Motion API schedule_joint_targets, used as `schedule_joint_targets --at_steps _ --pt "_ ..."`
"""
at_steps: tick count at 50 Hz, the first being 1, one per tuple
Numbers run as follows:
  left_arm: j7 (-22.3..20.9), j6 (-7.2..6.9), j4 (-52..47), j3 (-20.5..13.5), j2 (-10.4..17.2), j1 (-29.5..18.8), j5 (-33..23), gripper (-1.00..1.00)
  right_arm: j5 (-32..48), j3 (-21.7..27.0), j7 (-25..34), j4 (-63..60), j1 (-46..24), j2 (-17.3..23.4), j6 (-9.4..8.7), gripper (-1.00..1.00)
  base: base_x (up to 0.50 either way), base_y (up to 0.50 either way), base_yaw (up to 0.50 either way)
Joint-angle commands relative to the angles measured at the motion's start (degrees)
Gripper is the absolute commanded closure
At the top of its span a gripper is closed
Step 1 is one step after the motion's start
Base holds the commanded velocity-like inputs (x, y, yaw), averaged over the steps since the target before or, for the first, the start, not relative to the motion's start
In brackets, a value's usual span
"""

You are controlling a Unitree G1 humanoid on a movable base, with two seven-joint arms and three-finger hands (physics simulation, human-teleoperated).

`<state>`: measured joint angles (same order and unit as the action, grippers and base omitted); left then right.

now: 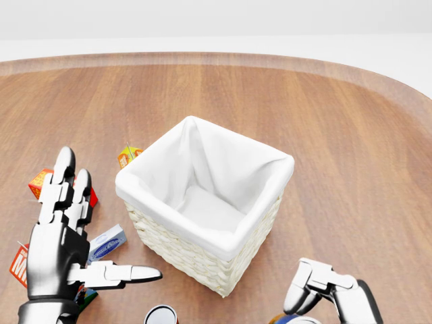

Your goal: Pick up the alphabet soup, and put it in the basket.

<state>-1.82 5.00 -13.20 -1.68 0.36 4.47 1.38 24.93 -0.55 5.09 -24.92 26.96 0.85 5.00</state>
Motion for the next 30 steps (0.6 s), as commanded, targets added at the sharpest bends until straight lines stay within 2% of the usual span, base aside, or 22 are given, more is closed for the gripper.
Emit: schedule_joint_targets --at_steps 1,4,15,29,30 --pt "0.07 0.00 -0.14 0.08 -0.03 0.04 -0.08 -1.00 -3.02 0.23 0.10 -6.03 1.35 -0.62 0.00 1.00 0.00 0.00 0.00" --pt "0.08 0.00 0.20 0.05 0.00 -0.10 -0.10 -1.00 -3.27 -0.07 0.55 -8.27 1.70 -0.79 -0.41 1.00 0.00 0.00 0.00" --pt "0.19 0.00 0.96 -0.12 0.05 -0.40 -0.17 -1.00 -2.89 -2.53 -0.01 -16.14 1.97 -0.53 -5.01 1.00 0.00 0.00 0.00" --pt "0.19 0.00 0.69 0.21 -0.02 -0.07 -0.44 -1.00 -3.40 -2.90 -1.40 -21.37 2.41 -0.44 -5.72 1.00 0.00 0.00 0.00" --pt "0.26 0.00 0.73 0.31 -0.06 -0.09 -0.58 -1.00 -2.56 -3.59 -1.60 -22.17 2.23 -0.45 -6.22 1.00 0.00 0.00 0.00"
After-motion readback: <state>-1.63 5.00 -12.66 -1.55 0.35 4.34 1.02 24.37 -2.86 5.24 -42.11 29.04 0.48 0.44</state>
